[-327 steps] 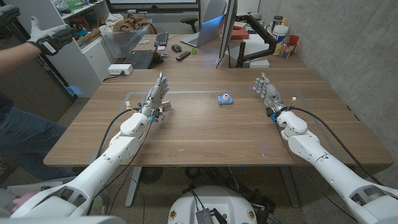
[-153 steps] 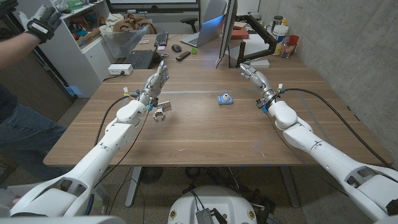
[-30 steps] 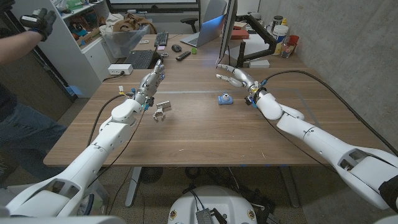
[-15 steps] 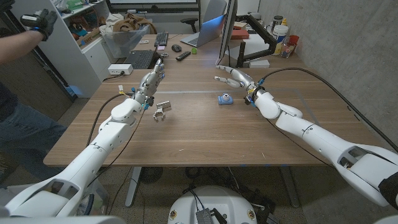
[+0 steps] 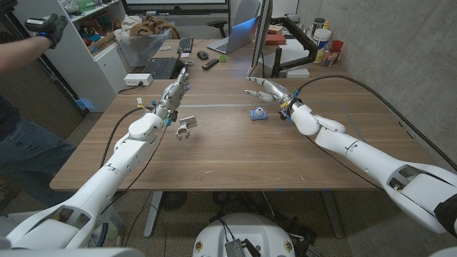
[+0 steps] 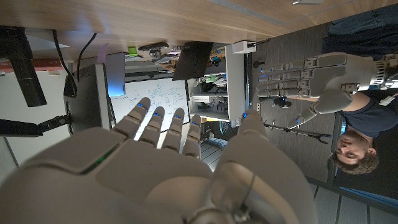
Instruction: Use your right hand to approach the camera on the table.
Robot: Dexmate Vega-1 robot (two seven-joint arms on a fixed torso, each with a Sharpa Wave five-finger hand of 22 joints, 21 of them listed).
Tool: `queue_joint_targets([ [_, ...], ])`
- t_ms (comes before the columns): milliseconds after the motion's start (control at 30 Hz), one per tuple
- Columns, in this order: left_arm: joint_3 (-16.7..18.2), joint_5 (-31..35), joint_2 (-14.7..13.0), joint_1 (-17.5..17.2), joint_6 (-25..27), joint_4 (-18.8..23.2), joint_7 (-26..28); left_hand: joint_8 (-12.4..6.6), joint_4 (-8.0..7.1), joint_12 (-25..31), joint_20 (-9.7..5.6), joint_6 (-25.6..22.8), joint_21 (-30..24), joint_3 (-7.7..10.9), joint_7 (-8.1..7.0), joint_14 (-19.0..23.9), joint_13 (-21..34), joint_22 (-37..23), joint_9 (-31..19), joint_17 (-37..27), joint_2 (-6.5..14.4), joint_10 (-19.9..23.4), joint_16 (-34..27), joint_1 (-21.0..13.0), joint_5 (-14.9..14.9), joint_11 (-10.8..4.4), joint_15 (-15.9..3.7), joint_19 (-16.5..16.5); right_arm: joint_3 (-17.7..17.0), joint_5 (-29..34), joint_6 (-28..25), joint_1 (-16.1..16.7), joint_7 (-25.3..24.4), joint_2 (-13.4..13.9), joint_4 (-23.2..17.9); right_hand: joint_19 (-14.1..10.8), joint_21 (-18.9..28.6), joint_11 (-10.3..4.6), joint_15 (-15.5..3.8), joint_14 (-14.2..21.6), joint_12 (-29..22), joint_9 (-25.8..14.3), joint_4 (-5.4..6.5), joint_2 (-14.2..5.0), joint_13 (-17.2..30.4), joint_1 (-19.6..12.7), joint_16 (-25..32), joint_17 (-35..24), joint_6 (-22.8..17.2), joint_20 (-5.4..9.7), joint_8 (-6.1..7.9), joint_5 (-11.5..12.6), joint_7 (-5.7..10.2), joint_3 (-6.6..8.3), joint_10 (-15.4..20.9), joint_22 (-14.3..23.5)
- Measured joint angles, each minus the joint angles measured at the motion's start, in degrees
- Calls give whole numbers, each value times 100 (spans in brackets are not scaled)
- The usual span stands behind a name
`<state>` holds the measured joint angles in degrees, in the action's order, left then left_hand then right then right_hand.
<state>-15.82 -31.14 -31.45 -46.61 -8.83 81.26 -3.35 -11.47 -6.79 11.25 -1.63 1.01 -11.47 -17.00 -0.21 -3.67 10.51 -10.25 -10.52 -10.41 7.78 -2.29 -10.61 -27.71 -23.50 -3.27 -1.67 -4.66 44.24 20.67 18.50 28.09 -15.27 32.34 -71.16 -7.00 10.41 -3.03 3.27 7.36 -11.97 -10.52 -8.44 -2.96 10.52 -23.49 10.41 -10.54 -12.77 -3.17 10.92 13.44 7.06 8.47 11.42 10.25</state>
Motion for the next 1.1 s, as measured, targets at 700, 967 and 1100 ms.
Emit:
queue_joint_targets([
  [700,-16,3,15,-12,15,21,35,0,0,0,32,-31,0,0,-31,0,0,0,0,-14,31,0,0,-30,0,0,0,-31,235,249,-249,-135,61,-10,62,-10,45,15,10,-53,0,-29,17,0,0,0,0,1,-1,-95,0,0,0,-17,-62,0],
  [967,-21,12,0,-31,15,39,51,0,0,0,32,-31,0,0,-31,-30,0,0,0,-14,31,0,0,-30,-1,0,-30,-31,304,413,-340,-164,13,-8,60,-22,45,16,10,-53,0,-29,41,0,0,0,0,1,-1,-146,0,0,0,8,-61,0],
  [1100,-25,19,-9,-42,15,61,54,0,0,0,31,-31,0,0,-31,-30,0,0,0,-14,8,0,0,-53,-1,0,-30,-31,318,466,-365,-169,-5,-7,54,-9,45,14,10,-53,0,-29,41,0,0,0,0,1,-1,-219,0,0,0,8,-62,0],
])
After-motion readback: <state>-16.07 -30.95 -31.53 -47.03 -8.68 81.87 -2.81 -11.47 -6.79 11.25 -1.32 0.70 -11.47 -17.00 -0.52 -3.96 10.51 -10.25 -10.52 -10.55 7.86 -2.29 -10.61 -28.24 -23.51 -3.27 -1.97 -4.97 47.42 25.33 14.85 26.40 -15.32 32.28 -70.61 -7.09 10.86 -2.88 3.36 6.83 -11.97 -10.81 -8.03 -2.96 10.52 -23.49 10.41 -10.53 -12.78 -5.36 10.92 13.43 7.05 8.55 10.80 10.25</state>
